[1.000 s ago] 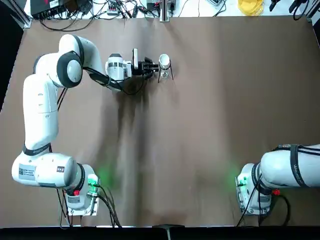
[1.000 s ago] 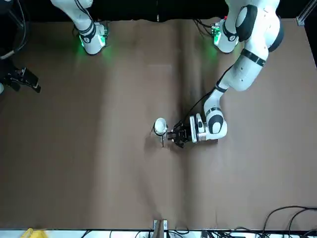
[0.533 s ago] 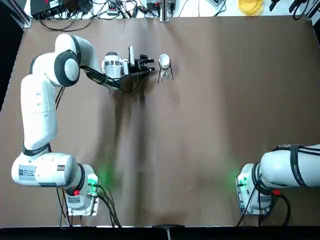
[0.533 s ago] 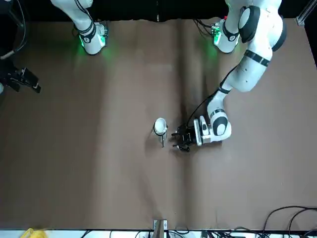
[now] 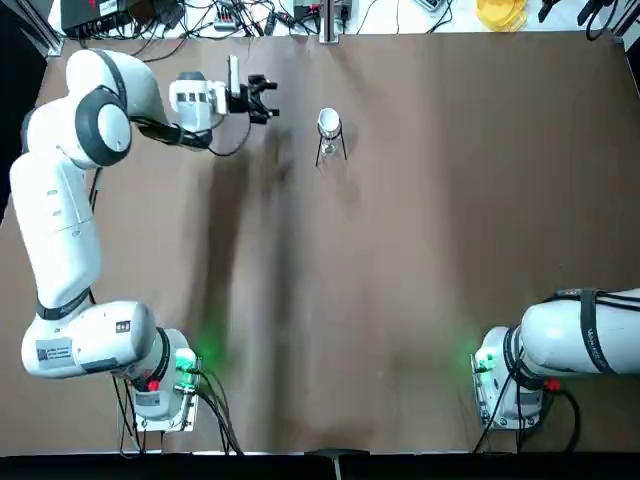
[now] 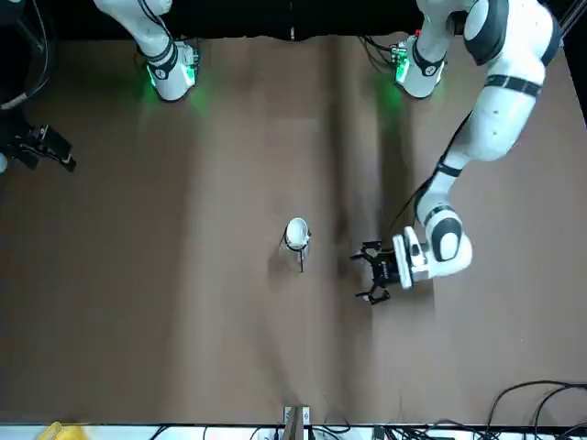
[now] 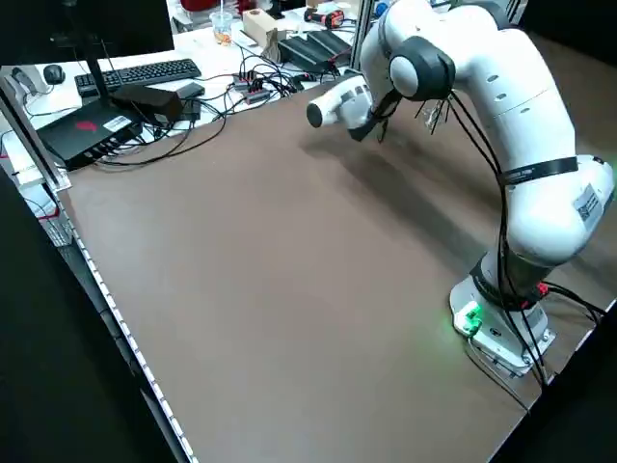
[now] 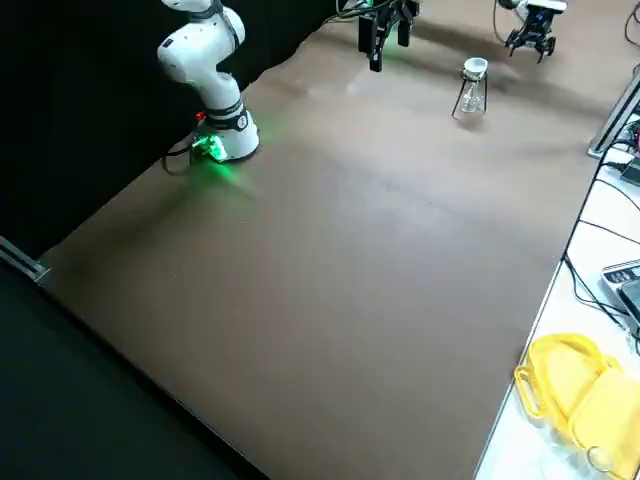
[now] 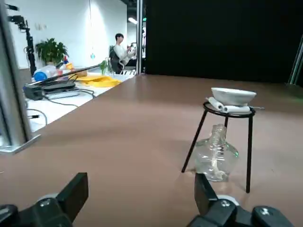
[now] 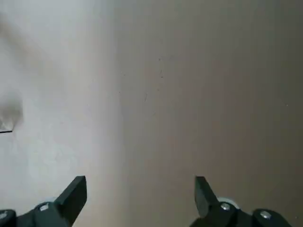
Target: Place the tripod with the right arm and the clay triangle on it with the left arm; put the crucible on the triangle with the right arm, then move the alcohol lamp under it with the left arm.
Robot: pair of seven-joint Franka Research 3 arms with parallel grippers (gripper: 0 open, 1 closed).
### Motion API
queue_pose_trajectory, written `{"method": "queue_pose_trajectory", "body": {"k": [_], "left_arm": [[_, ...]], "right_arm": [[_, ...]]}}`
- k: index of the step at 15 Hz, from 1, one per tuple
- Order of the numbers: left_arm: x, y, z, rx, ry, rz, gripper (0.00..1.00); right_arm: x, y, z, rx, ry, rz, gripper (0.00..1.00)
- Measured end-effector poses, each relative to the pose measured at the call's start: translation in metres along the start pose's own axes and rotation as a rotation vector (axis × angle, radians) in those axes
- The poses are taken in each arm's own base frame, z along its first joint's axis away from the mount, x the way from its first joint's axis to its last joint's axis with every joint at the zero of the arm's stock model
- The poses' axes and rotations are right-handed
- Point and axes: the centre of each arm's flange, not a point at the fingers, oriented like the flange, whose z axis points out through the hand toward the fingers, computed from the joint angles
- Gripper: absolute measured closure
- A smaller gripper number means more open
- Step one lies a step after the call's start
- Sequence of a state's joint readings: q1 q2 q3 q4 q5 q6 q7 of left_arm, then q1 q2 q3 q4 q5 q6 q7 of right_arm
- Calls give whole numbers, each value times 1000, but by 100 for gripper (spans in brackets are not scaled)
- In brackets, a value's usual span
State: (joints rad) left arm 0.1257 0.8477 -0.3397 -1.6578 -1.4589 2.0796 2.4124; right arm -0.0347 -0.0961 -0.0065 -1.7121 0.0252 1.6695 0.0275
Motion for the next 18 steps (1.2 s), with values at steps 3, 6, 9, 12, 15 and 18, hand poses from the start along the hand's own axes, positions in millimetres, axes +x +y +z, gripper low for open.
{"method": "queue_pose_trajectory", "body": {"k": [3,6,9,12,15,18], "left_arm": [[29,-16,-35,0,-69,-66,1],[65,-29,-71,-17,-196,-99,0],[106,-39,-99,-26,-353,-123,0],[146,-42,-113,7,-504,-230,0],[181,-40,-126,93,-625,-374,0],[223,-34,-143,214,-750,-470,0]], "right_arm": [[0,1,0,-4,-2,0,0],[-1,2,2,-14,-13,-3,0],[-4,2,6,-16,-42,-3,0],[-5,2,9,-16,-50,-2,0],[-5,3,10,-16,-52,-1,0],[-6,3,8,-16,-49,0,0]]}}
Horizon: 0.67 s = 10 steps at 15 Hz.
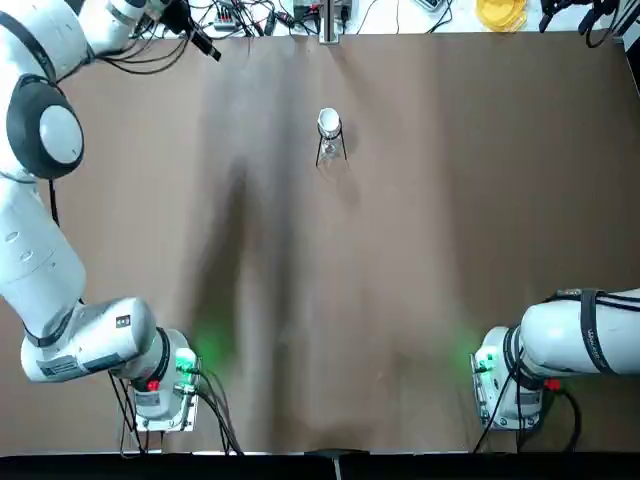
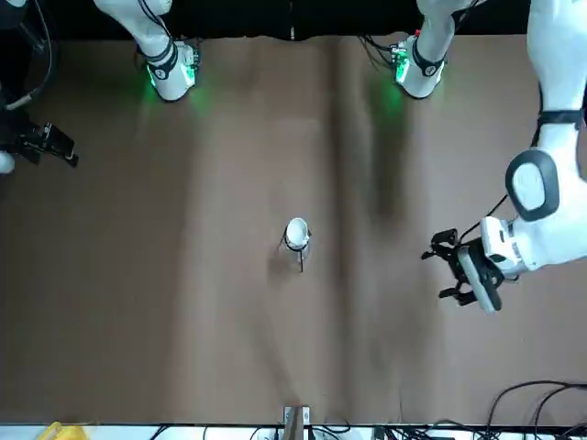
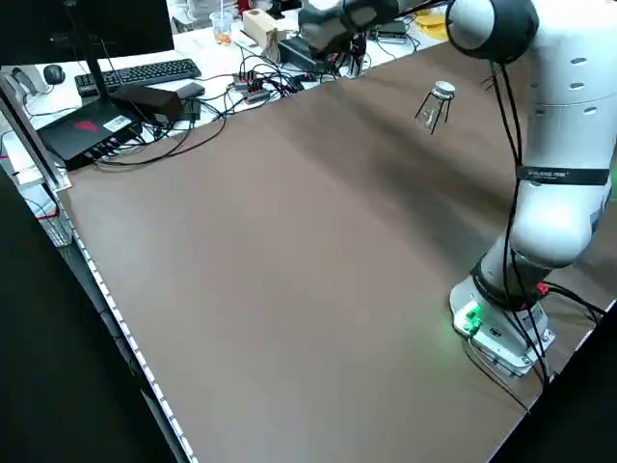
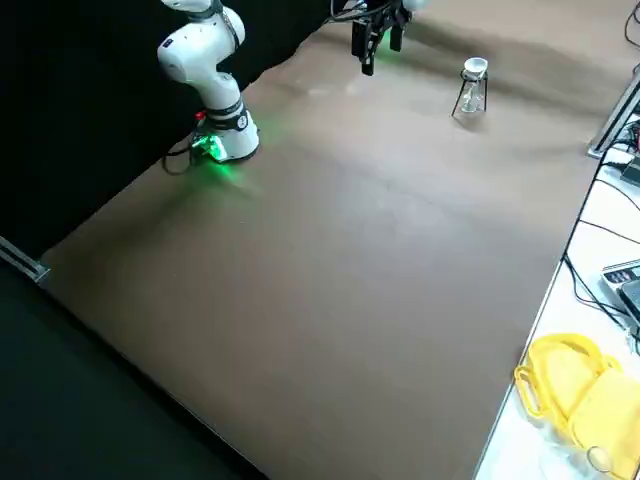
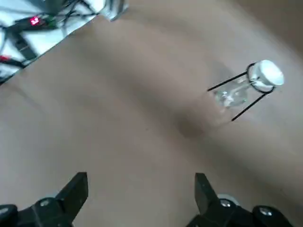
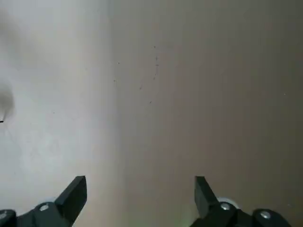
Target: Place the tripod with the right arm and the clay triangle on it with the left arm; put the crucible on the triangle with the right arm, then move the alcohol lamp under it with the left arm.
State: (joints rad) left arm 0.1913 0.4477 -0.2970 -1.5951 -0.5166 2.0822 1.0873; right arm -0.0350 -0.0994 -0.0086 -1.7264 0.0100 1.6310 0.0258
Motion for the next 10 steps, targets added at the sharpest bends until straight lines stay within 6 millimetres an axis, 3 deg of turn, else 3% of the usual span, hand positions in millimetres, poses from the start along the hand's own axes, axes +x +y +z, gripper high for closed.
{"method": "queue_pose_trajectory", "body": {"k": [1,2,10], "left_arm": [[8,11,-25,102,-92,-66,0],[11,17,-35,151,-142,-105,0],[9,80,-99,402,-436,-592,0]], "right_arm": [[0,0,-1,0,1,1,0],[0,1,-1,0,2,1,0],[-1,-5,-3,-1,12,-11,0]]}}
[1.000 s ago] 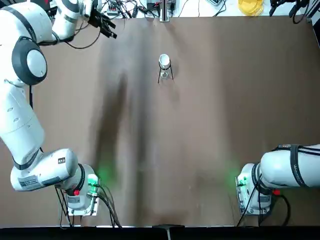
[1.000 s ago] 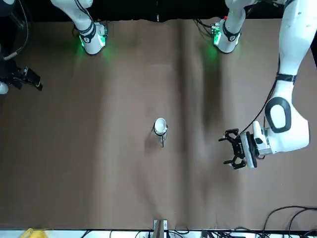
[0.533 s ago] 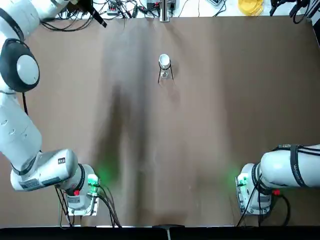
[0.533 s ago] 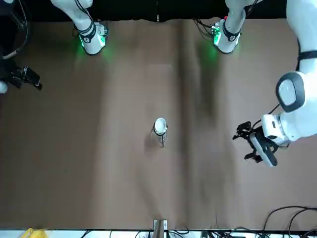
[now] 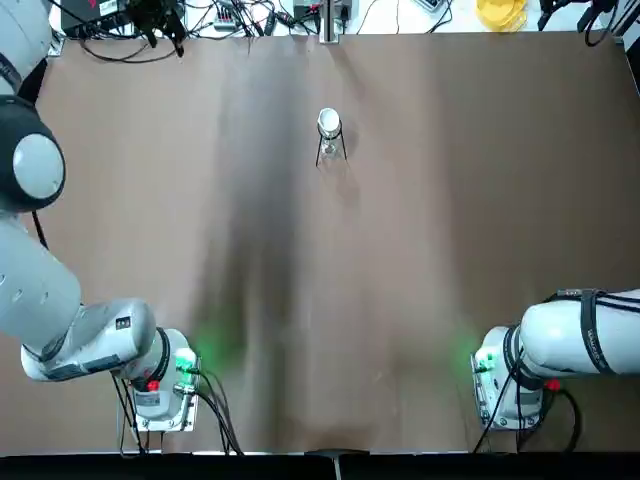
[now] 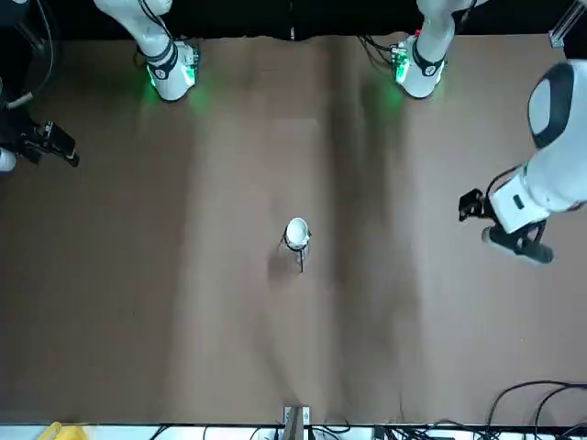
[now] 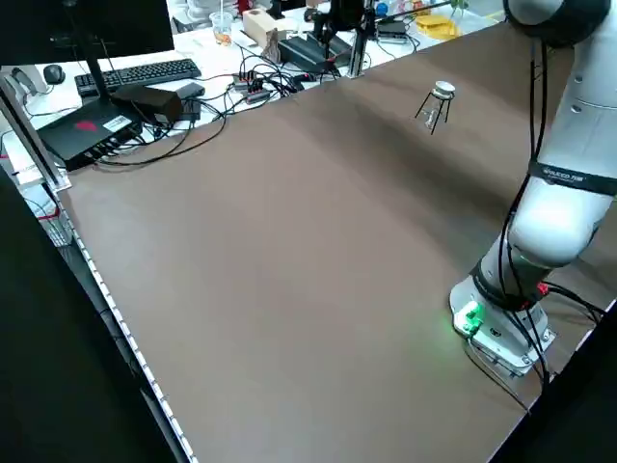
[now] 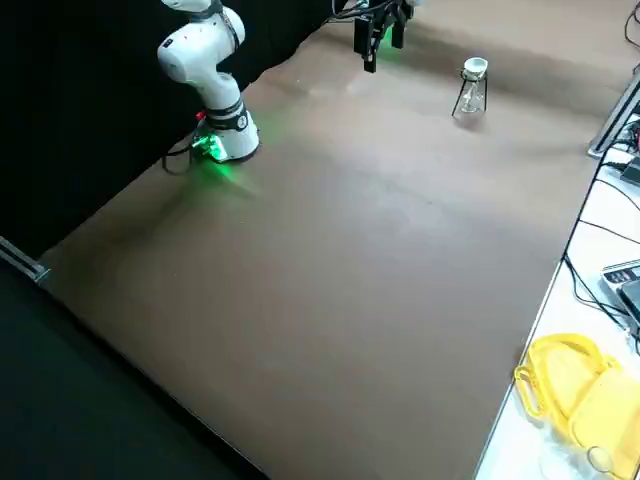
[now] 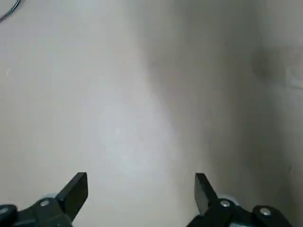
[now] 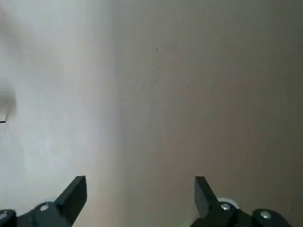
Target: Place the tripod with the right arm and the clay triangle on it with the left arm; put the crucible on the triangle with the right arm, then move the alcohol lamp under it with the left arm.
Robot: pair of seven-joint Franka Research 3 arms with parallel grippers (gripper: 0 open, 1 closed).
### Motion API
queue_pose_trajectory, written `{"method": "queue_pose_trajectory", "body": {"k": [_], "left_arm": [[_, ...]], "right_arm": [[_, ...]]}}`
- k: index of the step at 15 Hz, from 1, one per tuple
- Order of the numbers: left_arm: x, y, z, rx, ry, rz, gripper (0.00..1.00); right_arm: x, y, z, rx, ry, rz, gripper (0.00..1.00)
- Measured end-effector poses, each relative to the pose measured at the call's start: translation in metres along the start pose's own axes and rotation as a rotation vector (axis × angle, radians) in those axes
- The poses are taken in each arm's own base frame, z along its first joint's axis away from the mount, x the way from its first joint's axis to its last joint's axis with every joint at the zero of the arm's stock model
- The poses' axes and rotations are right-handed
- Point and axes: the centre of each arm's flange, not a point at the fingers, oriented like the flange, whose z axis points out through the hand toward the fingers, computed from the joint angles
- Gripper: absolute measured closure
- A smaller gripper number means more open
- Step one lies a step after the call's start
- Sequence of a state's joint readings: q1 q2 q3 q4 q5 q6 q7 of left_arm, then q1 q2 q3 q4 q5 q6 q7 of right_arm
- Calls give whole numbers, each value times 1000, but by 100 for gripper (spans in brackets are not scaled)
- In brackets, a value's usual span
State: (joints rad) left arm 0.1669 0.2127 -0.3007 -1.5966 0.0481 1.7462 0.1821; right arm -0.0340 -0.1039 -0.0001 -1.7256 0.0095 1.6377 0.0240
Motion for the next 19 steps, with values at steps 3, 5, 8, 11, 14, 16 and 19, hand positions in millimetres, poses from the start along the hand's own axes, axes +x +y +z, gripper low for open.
{"method": "queue_pose_trajectory", "body": {"k": [3,5,8,11,14,16,19], "left_arm": [[-22,10,-25,28,-52,-165,0],[-29,19,-36,39,-58,-219,0],[-32,26,-56,49,-19,-272,0],[-32,27,-71,51,12,-326,0],[-33,22,-73,50,17,-348,0],[-36,22,-83,54,36,-353,0],[-44,29,-100,64,65,-349,0]], "right_arm": [[0,0,-1,0,1,0,0],[0,0,-1,0,1,0,0],[0,0,-1,0,2,0,0],[0,0,-1,0,2,0,0],[0,0,-1,0,2,0,0],[1,0,-1,1,9,0,0],[1,-1,-3,2,17,-2,0]]}}
